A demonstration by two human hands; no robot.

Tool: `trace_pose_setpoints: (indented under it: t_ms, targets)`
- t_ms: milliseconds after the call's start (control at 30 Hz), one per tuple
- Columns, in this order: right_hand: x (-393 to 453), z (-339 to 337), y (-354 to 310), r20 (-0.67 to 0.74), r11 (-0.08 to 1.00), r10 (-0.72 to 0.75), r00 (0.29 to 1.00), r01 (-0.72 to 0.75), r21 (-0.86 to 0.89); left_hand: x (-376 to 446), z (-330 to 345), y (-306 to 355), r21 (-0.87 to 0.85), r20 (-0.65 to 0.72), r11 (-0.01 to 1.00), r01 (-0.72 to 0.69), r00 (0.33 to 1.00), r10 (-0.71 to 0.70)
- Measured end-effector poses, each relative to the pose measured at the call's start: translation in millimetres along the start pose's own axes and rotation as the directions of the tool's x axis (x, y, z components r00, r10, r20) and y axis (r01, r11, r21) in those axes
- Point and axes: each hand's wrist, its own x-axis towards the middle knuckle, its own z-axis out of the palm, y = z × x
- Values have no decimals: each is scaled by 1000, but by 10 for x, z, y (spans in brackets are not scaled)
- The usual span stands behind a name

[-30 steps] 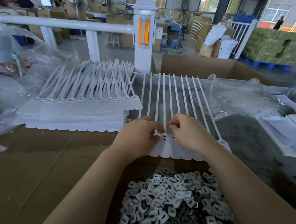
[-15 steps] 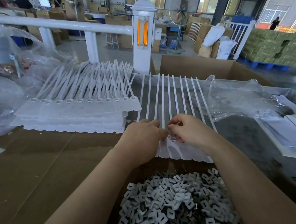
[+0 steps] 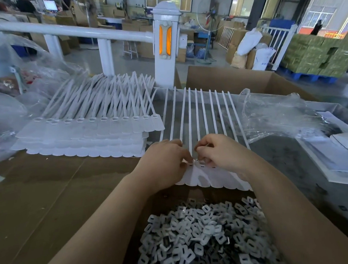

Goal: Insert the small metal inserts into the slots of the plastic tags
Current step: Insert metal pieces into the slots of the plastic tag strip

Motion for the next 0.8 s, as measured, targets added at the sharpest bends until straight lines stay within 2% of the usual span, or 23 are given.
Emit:
trace_pose_setpoints:
  t_ms: [67, 100, 167, 233, 333, 500, 633, 800]
  targets:
    - [-12, -23, -1, 16, 999, 11, 1000, -12, 51, -18, -21, 7, -136, 17, 990, 20, 1000, -18]
    - [-17, -35, -4, 26, 998, 10, 1000, -12, 65, -31, -47, 21, -262, 42, 965, 20, 999, -10]
    - [-25, -56, -16, 36, 998, 2, 999, -4, 58, -65, -130, 76, -543, 150, 840, 15, 986, 79]
    - [-34, -75, -28, 42, 999, -10, 999, 9, 40, -93, -188, 150, -662, 285, 749, 39, 936, 204]
    - [-54, -90, -34, 51, 999, -22, 998, 21, 25, -109, -153, 248, -649, 395, 759, 43, 872, 289]
    - [-77, -117, -38, 76, 1000, -28, 997, 28, 4, -80, -102, 260, -594, 494, 799, 91, 826, 273]
    - [-58, -155, -44, 124, 995, -37, 992, 48, -88, -43, -73, 254, -625, 467, 769, 137, 855, 227]
    - [-101, -226, -74, 287, 947, -41, 957, 129, -295, -44, -156, 142, -684, 377, 708, 175, 916, 139]
